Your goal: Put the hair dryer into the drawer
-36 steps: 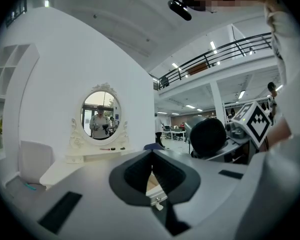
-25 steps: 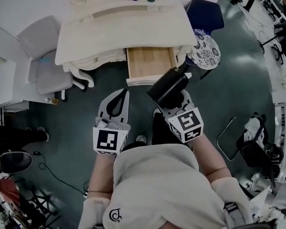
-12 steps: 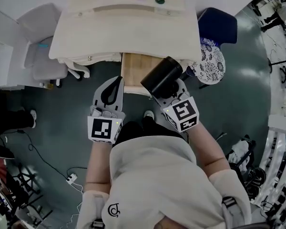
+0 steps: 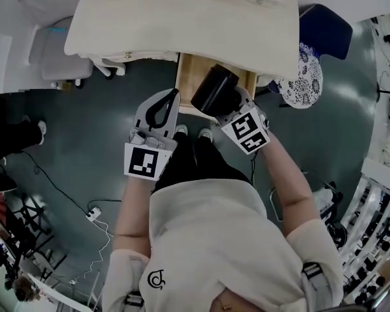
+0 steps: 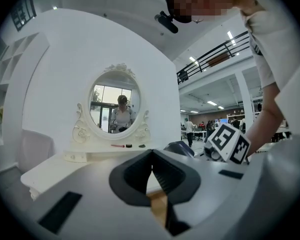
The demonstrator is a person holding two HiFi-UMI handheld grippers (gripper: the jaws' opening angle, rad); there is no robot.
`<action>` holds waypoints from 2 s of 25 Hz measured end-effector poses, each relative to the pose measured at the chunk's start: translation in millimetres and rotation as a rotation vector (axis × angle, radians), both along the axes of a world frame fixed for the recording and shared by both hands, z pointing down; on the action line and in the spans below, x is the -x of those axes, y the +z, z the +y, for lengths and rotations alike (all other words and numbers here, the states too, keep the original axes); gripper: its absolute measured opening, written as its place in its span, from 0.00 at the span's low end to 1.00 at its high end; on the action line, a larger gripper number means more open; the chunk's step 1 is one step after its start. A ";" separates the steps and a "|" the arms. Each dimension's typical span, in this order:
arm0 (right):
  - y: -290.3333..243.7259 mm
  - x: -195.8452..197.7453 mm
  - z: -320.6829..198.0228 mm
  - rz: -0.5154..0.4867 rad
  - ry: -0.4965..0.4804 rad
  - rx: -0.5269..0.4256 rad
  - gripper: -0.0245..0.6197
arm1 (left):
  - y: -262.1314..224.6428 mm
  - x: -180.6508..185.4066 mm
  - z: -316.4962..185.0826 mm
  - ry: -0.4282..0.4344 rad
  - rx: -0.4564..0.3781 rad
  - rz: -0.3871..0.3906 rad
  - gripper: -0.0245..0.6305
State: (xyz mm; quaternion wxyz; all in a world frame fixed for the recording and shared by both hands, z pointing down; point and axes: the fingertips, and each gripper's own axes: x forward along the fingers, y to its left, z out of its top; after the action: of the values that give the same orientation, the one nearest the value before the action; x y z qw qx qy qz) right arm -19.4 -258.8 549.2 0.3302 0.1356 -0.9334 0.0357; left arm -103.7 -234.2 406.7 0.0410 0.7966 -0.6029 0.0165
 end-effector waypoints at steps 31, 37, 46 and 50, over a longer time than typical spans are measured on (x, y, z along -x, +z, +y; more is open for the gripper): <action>247.1 8.3 0.9 0.680 -0.306 0.290 0.44 | 85.8 51.9 18.5 -0.046 0.198 0.083 0.06; 246.5 10.0 -1.7 0.662 -0.263 0.332 0.46 | 89.0 45.8 19.0 -0.031 0.208 0.065 0.06; 212.4 10.2 -6.7 0.606 -0.209 0.309 0.50 | 81.8 41.2 14.8 -0.003 0.202 0.054 0.06; 179.2 13.1 -16.6 0.516 -0.115 0.300 0.33 | 70.3 37.8 6.7 0.026 0.166 0.058 0.06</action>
State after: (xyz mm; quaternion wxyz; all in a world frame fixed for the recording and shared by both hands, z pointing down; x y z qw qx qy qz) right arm -32.5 -275.4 728.4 0.5744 0.0367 -0.8090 0.1188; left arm -141.4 -227.6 477.0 0.1240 0.7983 -0.5878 0.0440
